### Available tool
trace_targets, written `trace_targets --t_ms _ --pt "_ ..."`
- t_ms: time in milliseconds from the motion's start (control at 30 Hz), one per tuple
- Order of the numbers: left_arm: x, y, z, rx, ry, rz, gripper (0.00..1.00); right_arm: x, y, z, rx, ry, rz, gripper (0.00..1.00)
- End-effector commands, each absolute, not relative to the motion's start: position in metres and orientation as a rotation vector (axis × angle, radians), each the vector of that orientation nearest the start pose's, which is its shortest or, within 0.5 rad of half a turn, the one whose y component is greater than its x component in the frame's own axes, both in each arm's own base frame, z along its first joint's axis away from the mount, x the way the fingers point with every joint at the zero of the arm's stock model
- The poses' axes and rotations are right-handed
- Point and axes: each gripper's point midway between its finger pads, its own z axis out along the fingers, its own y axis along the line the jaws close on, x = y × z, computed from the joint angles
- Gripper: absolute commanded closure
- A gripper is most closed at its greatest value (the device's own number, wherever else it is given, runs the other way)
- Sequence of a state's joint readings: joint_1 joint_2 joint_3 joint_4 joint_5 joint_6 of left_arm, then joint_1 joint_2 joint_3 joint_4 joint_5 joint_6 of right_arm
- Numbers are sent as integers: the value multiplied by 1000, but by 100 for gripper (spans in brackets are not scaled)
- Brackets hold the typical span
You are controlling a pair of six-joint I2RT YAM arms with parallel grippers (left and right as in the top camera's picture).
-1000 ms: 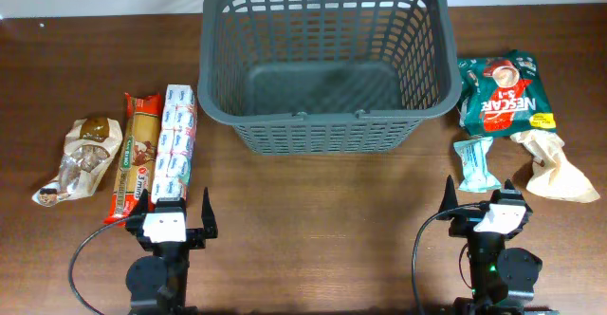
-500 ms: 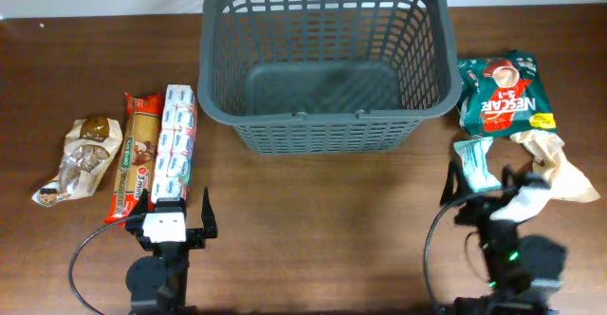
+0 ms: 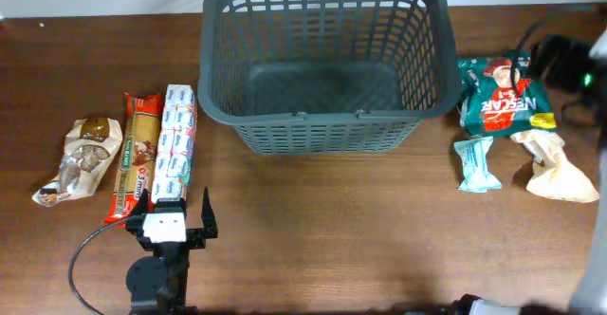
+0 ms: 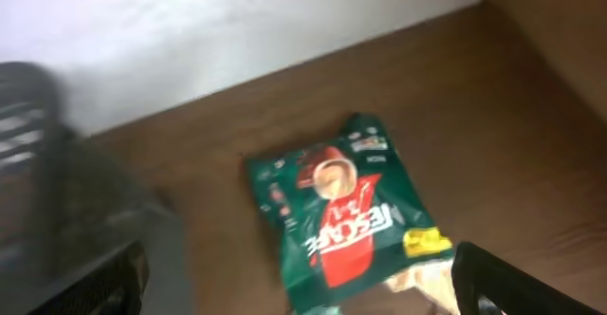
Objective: Pack container
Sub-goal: 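Reach the right gripper to the green Nescafe bag and grasp it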
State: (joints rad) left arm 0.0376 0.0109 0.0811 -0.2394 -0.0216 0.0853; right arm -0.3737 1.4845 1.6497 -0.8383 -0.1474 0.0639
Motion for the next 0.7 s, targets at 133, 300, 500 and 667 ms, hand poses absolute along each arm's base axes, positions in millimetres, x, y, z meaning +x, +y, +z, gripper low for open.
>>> trace_targets --t_ms 133,300,500,667 --pt "239 10 150 32 1740 98 1 458 -135 248 364 2374 57 1" --pt "239 10 150 32 1740 98 1 474 -134 177 385 2533 -17 1" --pt "239 10 150 32 1740 98 1 480 -129 129 246 2666 -249 1" --pt "239 10 150 32 1740 98 1 489 -131 100 191 2703 -322 1"
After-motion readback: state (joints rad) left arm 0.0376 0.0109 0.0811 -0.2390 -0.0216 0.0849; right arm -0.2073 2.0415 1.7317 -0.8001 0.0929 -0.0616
